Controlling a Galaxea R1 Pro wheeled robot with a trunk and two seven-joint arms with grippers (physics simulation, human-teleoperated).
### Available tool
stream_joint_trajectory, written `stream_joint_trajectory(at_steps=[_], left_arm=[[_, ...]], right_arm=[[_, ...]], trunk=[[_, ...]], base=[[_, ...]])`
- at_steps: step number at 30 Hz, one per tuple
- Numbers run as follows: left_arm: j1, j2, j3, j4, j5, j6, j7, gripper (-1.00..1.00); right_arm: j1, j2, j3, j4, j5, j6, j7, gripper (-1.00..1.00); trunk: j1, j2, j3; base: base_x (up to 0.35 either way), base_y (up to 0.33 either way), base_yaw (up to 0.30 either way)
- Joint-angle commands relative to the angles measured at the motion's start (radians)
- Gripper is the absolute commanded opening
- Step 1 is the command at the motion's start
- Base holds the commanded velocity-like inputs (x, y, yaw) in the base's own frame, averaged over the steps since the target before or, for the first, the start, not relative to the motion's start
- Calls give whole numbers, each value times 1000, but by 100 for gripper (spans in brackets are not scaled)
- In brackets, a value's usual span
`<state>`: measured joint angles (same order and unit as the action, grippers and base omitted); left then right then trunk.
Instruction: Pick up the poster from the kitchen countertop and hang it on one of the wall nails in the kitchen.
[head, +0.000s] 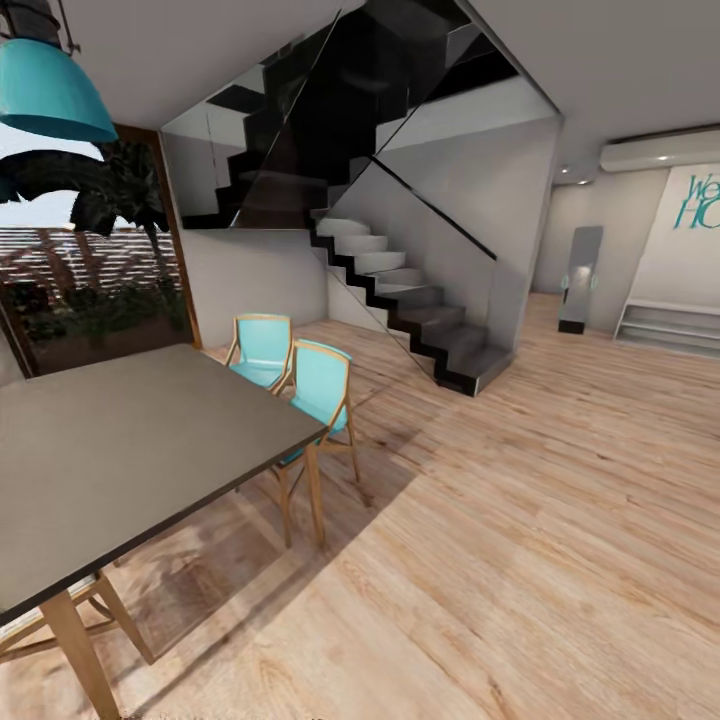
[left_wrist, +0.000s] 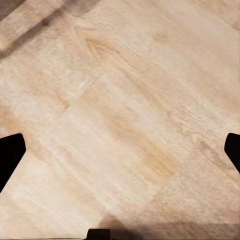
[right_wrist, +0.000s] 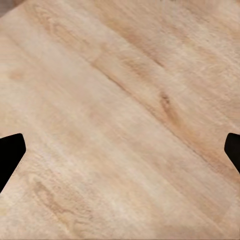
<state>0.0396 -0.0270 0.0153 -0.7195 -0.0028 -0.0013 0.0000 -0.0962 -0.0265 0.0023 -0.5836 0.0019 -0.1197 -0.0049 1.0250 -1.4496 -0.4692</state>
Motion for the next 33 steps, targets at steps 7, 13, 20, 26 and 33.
stream_joint_trajectory(at_steps=[7, 13, 20, 26, 33], left_arm=[[0, -1, 2, 0, 0, 0, 0, 100], [0, -1, 2, 0, 0, 0, -1, 100], [0, -1, 1, 1, 0, 0, -2, 100], [0, -2, 0, 1, 0, 0, -2, 100], [0, -1, 1, 2, 0, 0, -2, 100]], right_arm=[[0, 0, 1, 1, 3, -3, -1, 100], [0, 0, 1, 1, 5, -3, -1, 100], [0, 0, 1, 1, 6, -4, -2, 100], [0, 0, 1, 1, 7, -5, -3, 100], [0, 0, 1, 8, 8, -5, -3, 100]], trunk=[[0, 0, -1], [0, 0, -1], [0, 0, -1], [0, 0, -1], [0, 0, -1]], base=[[0, 0, 290], [0, 0, 291], [-164, 0, 291], [-322, 0, 290], [-273, 0, 290]])
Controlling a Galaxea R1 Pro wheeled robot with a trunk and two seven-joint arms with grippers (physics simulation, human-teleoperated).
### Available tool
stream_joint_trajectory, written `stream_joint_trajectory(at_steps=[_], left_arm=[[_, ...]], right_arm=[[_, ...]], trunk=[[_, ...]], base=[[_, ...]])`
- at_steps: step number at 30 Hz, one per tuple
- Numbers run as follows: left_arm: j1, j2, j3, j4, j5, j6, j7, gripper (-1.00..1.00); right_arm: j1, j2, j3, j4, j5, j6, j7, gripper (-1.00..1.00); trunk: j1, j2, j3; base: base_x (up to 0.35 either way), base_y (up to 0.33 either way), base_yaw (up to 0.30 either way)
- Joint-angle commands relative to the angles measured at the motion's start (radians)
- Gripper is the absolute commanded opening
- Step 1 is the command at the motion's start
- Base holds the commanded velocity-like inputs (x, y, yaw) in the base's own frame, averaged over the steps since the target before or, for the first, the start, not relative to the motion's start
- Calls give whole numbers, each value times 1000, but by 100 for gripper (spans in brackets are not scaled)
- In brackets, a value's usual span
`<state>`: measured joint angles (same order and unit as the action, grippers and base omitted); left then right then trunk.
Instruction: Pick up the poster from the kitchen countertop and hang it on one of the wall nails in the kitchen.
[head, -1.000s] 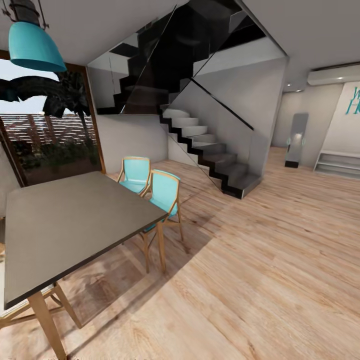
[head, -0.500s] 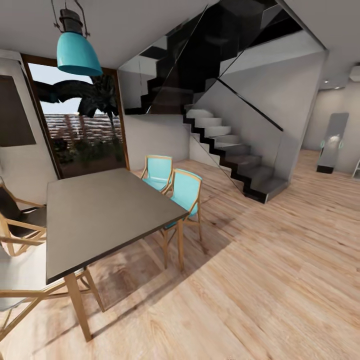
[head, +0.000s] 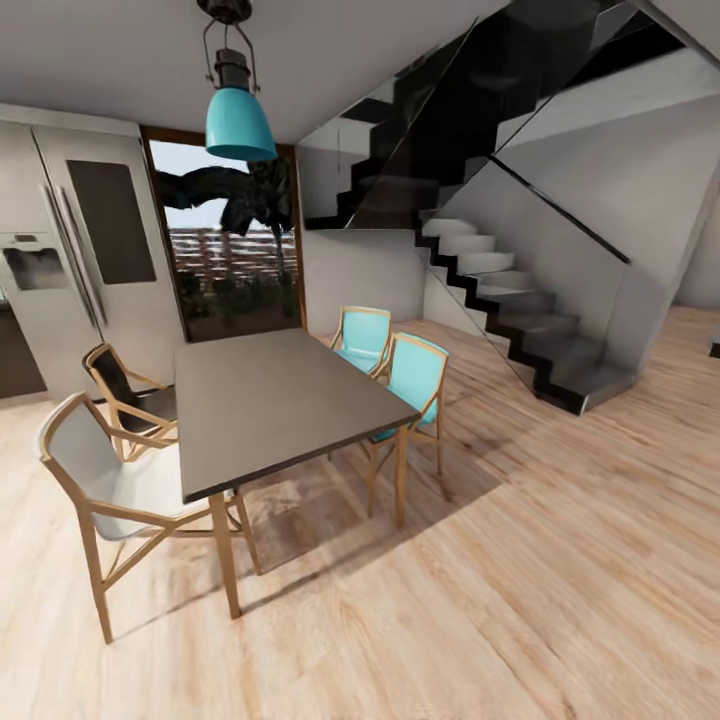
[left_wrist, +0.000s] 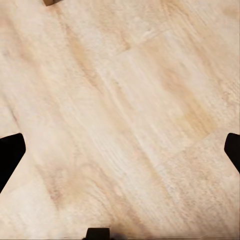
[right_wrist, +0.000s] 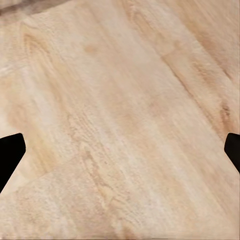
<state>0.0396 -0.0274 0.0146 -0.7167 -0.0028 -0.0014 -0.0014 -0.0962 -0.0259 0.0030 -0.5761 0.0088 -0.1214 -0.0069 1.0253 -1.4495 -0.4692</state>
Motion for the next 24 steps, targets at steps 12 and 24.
stream_joint_trajectory(at_steps=[12, 24], left_arm=[[0, 0, 3, -1, 0, 0, 0, 100], [0, 0, 4, 0, 0, 0, 0, 100]], right_arm=[[0, 1, 2, 17, 2, -3, -1, 100], [0, 2, 3, 18, 2, -3, -1, 100]], trunk=[[0, 0, -4], [0, 0, -9]], base=[[-35, 0, 290], [-1, 0, 290]])
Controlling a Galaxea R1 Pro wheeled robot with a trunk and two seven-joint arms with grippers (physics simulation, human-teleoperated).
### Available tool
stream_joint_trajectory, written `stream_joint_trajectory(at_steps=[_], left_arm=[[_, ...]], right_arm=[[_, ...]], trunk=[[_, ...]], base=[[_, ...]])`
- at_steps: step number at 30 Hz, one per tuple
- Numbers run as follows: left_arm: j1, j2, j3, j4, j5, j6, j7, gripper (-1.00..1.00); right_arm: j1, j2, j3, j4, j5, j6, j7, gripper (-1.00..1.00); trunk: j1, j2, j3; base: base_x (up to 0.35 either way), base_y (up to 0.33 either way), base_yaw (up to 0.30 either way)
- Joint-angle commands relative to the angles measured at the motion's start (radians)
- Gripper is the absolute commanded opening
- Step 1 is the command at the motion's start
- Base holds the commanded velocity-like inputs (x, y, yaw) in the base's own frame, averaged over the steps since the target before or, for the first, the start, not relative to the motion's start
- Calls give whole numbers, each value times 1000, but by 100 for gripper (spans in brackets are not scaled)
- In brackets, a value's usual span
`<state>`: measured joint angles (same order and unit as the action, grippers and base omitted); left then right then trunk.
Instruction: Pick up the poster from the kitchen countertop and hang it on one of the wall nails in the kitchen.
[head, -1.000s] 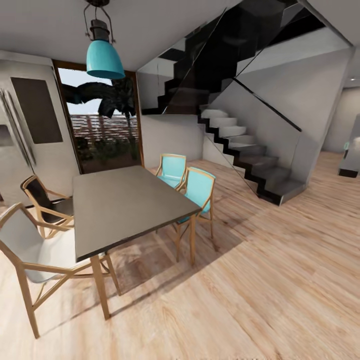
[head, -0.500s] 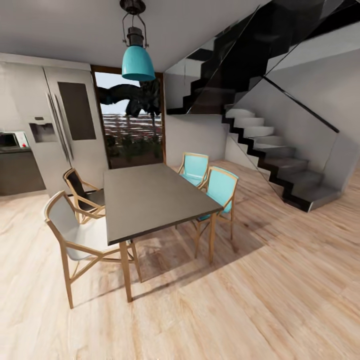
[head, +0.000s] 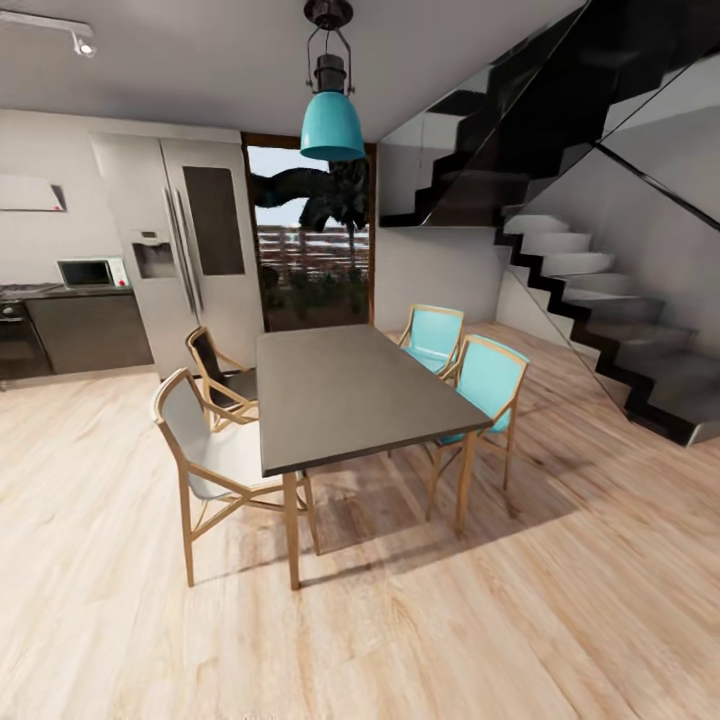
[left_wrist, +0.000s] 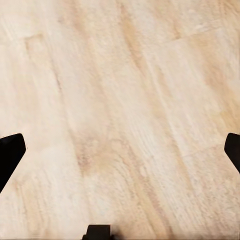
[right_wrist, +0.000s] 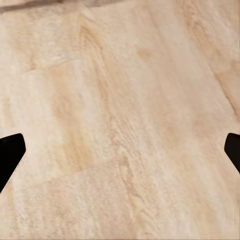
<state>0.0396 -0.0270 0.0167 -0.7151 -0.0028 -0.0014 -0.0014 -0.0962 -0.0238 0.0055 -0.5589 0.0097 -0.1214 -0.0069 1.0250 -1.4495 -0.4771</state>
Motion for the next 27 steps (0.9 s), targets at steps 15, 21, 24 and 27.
stream_joint_trajectory(at_steps=[15, 21, 24, 27], left_arm=[[0, -1, 2, -1, 0, 0, 0, 100], [0, -1, 2, -1, 0, 1, 0, 100], [0, -1, 2, -1, 0, 1, 0, 100], [0, -1, 2, -1, 0, 1, 0, 100]], right_arm=[[0, -1, 2, 27, 1, -24, 1, 100], [0, -1, 2, 29, 2, -34, 1, 100], [0, -1, 2, 30, 2, -35, 1, 100], [0, -1, 2, 30, 2, -35, 1, 100]], trunk=[[0, 0, -7], [0, 0, -9], [0, 0, -11], [0, 0, -12]], base=[[94, 174, 191], [140, 271, 260], [140, 273, 263], [138, 274, 263]])
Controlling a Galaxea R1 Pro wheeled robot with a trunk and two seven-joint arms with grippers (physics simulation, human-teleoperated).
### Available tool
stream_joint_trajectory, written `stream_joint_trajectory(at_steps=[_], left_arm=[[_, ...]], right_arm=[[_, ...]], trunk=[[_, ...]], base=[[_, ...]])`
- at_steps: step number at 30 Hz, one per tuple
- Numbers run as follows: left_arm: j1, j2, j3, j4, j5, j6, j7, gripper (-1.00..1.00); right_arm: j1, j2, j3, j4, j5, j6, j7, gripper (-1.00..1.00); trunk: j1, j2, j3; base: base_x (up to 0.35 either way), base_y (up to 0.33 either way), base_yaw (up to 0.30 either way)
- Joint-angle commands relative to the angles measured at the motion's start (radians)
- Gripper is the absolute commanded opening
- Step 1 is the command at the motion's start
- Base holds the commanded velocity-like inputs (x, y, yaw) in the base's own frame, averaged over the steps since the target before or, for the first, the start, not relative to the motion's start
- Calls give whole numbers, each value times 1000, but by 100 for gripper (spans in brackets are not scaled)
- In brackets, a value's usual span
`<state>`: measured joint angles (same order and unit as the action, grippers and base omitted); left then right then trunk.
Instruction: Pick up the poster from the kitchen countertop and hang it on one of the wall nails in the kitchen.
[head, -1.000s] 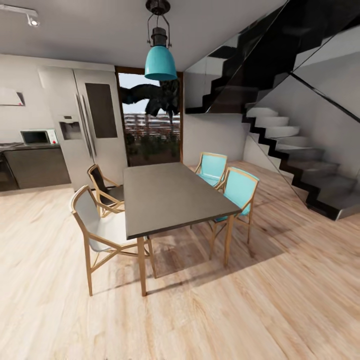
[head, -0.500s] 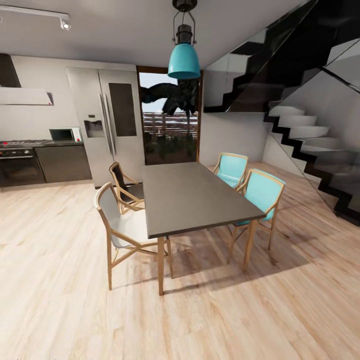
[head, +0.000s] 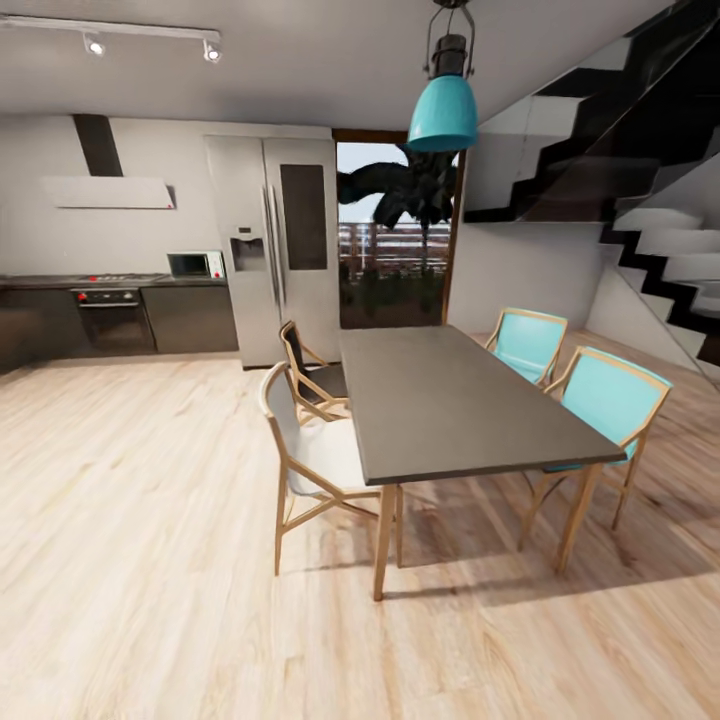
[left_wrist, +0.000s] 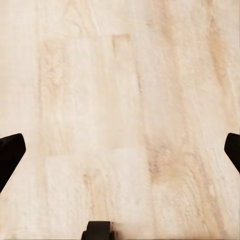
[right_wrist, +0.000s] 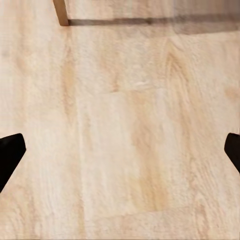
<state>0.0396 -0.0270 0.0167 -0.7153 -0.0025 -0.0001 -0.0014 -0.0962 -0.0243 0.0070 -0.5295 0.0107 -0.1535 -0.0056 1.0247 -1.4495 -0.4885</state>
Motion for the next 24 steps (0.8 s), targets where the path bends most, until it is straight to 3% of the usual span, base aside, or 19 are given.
stream_joint_trajectory(at_steps=[1, 24], left_arm=[[0, -1, 2, -1, 0, 0, 0, 100], [0, -1, 3, -1, 0, 1, 0, 100]], right_arm=[[0, 0, 1, 0, 1, -3, -1, 100], [0, -1, 2, 7, 2, -2, 2, 100]], trunk=[[0, -1, -1], [0, -1, -12]], base=[[135, 275, 264], [117, 278, 242]])
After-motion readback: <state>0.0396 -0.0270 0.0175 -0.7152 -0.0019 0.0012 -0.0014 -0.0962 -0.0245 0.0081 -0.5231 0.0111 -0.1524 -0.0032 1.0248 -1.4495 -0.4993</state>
